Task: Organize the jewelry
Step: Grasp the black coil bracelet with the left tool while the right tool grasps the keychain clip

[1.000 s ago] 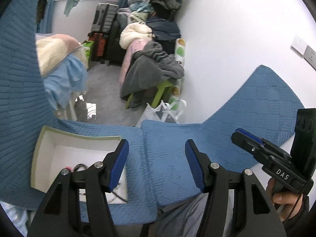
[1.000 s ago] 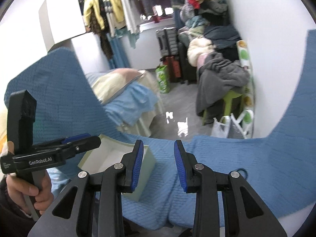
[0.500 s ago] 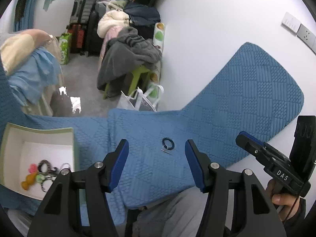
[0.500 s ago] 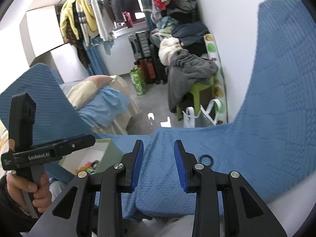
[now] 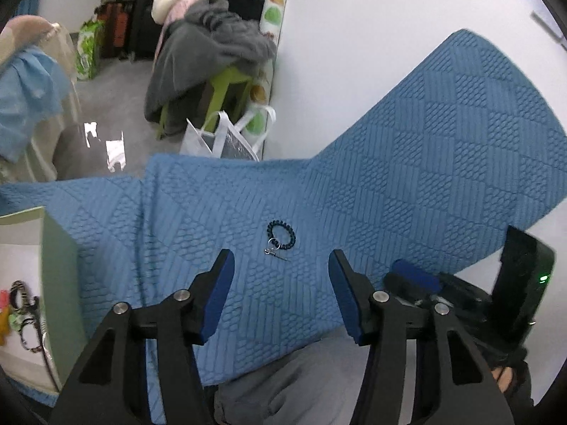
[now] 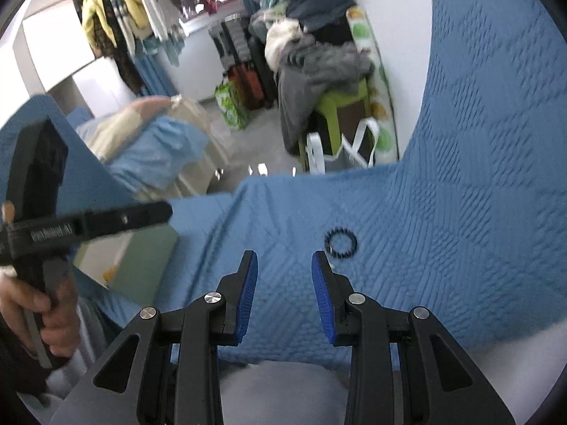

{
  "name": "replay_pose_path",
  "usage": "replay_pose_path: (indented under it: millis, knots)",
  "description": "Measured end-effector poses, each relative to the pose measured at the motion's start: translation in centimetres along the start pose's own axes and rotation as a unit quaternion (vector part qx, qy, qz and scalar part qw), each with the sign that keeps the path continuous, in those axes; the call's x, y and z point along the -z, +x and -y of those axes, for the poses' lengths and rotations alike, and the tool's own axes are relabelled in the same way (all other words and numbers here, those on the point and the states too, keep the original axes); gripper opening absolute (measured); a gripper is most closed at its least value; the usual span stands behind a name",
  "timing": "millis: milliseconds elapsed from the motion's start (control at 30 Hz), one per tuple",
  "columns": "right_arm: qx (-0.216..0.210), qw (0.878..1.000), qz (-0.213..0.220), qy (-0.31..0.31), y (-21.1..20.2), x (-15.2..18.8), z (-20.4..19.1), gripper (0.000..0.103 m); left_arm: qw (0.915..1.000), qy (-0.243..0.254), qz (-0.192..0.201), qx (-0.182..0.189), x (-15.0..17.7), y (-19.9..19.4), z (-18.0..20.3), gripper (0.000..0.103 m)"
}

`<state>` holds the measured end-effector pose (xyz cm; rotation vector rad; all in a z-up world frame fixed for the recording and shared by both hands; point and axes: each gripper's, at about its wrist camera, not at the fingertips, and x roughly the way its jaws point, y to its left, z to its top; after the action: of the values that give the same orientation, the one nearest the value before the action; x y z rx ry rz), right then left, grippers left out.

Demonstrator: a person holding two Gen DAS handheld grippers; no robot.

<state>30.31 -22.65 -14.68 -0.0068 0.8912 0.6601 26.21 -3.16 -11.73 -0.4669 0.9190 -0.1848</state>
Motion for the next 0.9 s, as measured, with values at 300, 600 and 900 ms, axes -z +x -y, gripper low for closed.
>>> replay_pose_path:
  millis: [300, 600, 900]
  knots:
    - [-0.023, 0.996, -0.085, -0.022, 10.5, 2.0, 4.6, 0.019, 0.9988, -0.004, -0.048, 0.004, -1.1, 7.5, -1.6, 0.042]
    - [-0.036, 0.988, -0.124, -0.081, 16.5, 1.4, 5.6, 0.017, 0.9957, -0.005, -0.093, 0.0, -1.7, 13.3, -2.5, 0.039]
    - [-0.014, 0.981, -0.13, -0.14, 18.5, 1.9, 4.6, 0.005, 0.9913, -0.013, -0.131, 0.002, -1.6, 17.5, -2.7, 0.036]
